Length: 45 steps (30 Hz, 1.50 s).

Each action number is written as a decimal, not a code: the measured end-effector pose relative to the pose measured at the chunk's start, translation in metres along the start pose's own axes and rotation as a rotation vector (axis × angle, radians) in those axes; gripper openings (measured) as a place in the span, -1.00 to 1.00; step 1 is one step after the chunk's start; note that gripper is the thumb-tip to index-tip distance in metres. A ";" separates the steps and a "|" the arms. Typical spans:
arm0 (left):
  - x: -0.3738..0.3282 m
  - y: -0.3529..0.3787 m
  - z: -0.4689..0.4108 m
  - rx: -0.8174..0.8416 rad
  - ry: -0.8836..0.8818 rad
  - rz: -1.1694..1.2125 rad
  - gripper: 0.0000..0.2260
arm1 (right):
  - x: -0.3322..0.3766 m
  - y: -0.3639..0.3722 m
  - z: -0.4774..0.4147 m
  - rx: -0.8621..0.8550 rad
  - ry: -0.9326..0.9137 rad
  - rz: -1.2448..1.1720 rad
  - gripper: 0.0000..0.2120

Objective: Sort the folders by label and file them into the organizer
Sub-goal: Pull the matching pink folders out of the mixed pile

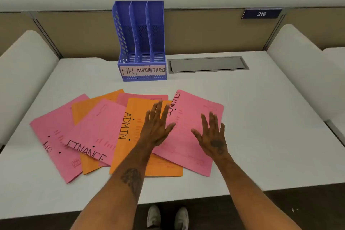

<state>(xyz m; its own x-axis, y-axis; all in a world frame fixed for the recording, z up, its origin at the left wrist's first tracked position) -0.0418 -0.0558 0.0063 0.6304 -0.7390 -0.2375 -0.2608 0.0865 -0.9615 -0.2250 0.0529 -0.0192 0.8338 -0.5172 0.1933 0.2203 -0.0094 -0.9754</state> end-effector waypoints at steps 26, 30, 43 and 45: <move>0.020 0.019 -0.030 0.010 -0.633 1.003 -0.60 | -0.023 0.039 0.005 0.324 0.164 -0.158 0.21; 0.030 -0.004 -0.029 -0.123 -0.626 1.096 -0.66 | -0.014 0.015 -0.011 0.318 0.254 -0.425 -0.10; 0.073 -0.073 0.022 -0.457 -0.695 1.357 -0.81 | 0.047 -0.042 -0.059 0.613 0.222 -1.375 -0.49; 0.077 -0.080 0.035 -0.504 -0.707 1.357 -0.80 | 0.060 -0.044 -0.061 0.626 0.166 -1.388 -0.51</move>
<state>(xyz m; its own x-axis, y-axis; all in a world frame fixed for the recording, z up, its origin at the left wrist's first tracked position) 0.0535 -0.0964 0.0598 -0.0980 0.1498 -0.9838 -0.9920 0.0642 0.1086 -0.2158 -0.0297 0.0287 -0.2584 -0.4922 0.8313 0.9606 -0.2222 0.1671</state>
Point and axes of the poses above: each hand's wrist, its own z-axis away from the middle knuckle, its own y-axis out of the palm, x = y × z, the point moved 7 cm from there along -z, towards the middle knuckle, and after that the axes turned 11 degrees about y, right-handed, at the moved point
